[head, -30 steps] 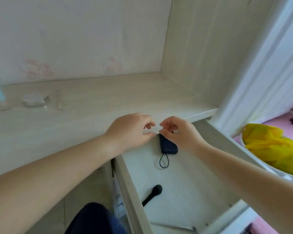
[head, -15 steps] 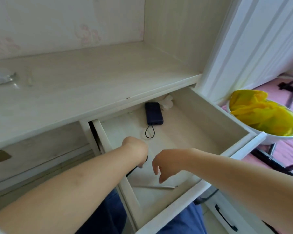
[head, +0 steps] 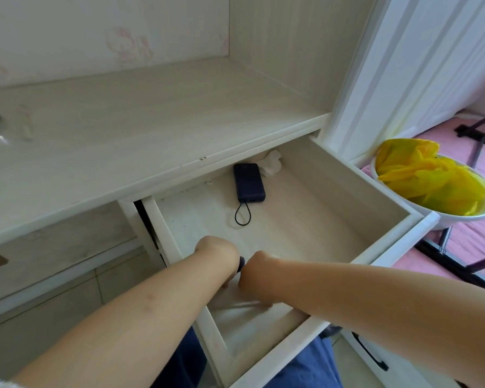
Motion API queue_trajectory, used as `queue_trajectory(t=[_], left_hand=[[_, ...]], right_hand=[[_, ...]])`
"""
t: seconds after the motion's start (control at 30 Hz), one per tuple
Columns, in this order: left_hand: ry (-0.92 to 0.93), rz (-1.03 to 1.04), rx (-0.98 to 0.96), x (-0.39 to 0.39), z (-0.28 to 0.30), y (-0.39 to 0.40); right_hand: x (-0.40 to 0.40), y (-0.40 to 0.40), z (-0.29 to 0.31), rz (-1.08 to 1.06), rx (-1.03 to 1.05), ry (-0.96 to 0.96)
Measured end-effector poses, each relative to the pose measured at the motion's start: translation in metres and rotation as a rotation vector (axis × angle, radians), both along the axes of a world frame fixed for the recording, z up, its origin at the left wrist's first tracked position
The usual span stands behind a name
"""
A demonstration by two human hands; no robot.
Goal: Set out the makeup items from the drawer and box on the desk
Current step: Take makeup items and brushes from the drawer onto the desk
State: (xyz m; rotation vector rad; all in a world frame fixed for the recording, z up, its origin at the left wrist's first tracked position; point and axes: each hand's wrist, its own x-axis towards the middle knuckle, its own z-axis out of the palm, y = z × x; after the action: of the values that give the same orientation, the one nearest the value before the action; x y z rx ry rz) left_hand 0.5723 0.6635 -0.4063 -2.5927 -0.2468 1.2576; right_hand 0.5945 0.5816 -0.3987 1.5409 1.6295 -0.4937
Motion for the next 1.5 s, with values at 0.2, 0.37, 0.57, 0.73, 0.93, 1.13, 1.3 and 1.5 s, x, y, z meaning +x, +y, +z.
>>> queue_trajectory(t=[0.2, 0.37, 0.57, 0.73, 0.93, 1.13, 1.3, 1.5], left_hand=[[-0.037, 0.046, -0.032, 0.001, 0.0, -0.001], [-0.157, 0.139, -0.094, -0.001, 0.013, 0.004], [-0.464, 0.285, -0.327, 0.002, 0.035, 0.017], [-0.754, 0.512, -0.683, -0.004, 0.084, 0.037], [-0.978, 0.705, -0.898, -0.021, 0.132, 0.074], [-1.182, 0.807, -0.86, -0.043, 0.151, 0.126], [-1.306, 0.928, -0.796, -0.065, 0.157, 0.183], [-1.389, 1.161, -0.756, -0.077, 0.148, 0.252]], right_hand=[[0.01, 0.002, 0.0, 0.017, 0.037, -0.048], [0.034, -0.003, 0.007, -0.014, 0.137, -0.098], [0.07, -0.024, 0.04, -0.347, 0.444, 0.087], [0.088, -0.035, 0.074, -0.638, 0.77, 0.327], [0.078, -0.01, 0.111, -0.951, 1.057, 0.766], [0.07, 0.056, 0.129, -0.892, 1.177, 0.884], [0.063, 0.134, 0.14, -0.843, 1.138, 0.986], [0.052, 0.229, 0.144, -0.844, 1.102, 1.049]])
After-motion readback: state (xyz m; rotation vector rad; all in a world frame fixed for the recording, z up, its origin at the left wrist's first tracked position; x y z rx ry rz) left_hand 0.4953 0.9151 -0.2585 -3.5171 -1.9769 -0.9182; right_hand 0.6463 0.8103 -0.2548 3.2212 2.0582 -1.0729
